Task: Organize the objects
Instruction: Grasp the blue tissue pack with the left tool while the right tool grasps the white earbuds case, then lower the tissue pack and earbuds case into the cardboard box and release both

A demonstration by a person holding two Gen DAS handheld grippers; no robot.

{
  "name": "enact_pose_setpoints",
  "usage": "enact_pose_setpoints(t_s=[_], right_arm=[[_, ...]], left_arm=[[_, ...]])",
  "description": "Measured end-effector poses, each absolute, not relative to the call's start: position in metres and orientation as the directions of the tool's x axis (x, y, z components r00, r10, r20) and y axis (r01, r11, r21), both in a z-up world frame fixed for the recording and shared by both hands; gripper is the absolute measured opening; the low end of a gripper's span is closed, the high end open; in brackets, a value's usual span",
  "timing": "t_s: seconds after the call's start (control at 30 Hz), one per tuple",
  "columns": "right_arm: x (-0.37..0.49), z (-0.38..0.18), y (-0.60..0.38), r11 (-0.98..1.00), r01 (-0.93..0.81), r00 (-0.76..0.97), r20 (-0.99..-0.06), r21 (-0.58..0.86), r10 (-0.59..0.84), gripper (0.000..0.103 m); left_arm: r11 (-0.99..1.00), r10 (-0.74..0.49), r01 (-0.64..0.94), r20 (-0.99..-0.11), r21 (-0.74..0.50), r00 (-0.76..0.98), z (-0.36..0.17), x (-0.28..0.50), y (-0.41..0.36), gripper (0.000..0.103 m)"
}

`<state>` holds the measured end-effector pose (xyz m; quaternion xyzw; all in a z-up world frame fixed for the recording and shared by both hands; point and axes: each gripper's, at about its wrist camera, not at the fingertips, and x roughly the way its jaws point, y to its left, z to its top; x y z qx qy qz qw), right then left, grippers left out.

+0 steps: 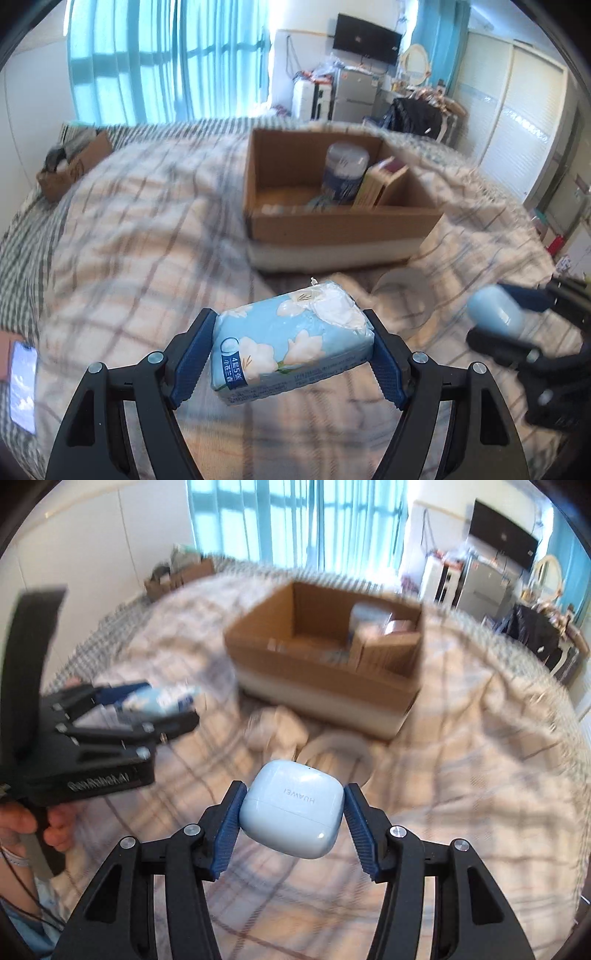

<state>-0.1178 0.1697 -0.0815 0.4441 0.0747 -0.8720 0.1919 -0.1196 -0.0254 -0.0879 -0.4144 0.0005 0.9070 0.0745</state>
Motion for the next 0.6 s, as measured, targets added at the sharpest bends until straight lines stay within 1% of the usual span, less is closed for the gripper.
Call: enact_pose_setpoints(t_s=[0.17,0.27,0.37,0.5,0.6], right_arm=[[-0.139,-0.036,0.184,-0.925,0.381,-0.616,-0.745,0.001,-0.255,0.054],[-0.166,-0.027,0.191,-0.929,0.371,-0.625,-0.737,0.010,-0.258,0.054],[-0.193,-0.032,0.199,-0.930,0.367,-0.602,-0.754,0.031,-0.263,0.054],[-0.238,-0.059,0.199,-0.928,0.371,-0.539,-0.808,0.024,-0.236,0.054],[-0.262,-0.074,0.188,-0.917,0.398,-0.513,-0.832,-0.011,-0.213,0.054]], left_arm=[[-0.976,0.208,-0.189,-0.709,-0.107,-0.674,-0.047,-0.145,-0.018,0.079],[-0.979,0.188,-0.189,-0.701,-0.077,-0.688,-0.033,-0.169,-0.012,0.080],[-0.982,0.149,-0.189,-0.702,-0.021,-0.697,-0.030,-0.195,-0.003,0.080],[-0.981,0.150,-0.194,-0.733,-0.025,-0.664,-0.041,-0.235,0.000,0.079],[-0.981,0.147,-0.194,-0.746,-0.024,-0.649,-0.055,-0.259,0.000,0.080]])
